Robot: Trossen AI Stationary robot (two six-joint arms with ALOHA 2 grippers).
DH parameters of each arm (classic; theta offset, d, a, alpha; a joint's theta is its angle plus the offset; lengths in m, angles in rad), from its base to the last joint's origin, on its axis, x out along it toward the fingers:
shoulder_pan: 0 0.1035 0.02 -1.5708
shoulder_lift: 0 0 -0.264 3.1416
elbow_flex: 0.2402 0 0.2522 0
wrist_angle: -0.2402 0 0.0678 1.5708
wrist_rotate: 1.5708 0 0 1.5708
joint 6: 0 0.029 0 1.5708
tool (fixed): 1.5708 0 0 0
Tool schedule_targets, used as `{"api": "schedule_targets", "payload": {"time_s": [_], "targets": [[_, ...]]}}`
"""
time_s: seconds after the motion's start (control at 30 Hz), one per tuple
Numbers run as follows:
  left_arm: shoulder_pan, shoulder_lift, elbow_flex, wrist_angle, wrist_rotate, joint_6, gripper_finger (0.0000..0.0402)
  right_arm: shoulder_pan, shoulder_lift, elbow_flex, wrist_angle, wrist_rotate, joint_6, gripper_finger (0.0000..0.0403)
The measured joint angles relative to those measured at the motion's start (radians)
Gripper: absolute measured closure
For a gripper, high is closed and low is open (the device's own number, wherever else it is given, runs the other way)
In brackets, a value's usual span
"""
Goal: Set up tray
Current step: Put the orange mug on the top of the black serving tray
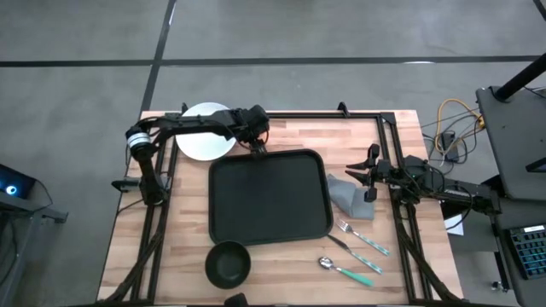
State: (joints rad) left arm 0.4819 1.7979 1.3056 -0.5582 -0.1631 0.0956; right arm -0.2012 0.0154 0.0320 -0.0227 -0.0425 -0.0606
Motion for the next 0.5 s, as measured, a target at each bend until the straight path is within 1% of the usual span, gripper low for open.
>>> {"api": "schedule_targets", "payload": {"time_s": [0.13,0.23,0.33,0.5], "targets": [[0.005,0.003,0.0,0.0,-0.001,0.0,0.0204,0.0,0.0,0.0,0.0,0.0,-0.001,0.0335],[0.004,0.003,0.0,0.0,-0.001,0.0,0.0233,0.0,0.0,0.0,0.0,0.0,-0.002,0.0335],[0.004,0.003,0.0,0.0,0.0,-0.001,0.0282,0.0,0.0,0.0,0.0,0.0,0.0,0.0335],[0.004,0.003,0.0,0.001,0.001,-0.001,0.0383,0.0,0.0,0.0,0.0,0.0,-0.001,0.0335]]}}
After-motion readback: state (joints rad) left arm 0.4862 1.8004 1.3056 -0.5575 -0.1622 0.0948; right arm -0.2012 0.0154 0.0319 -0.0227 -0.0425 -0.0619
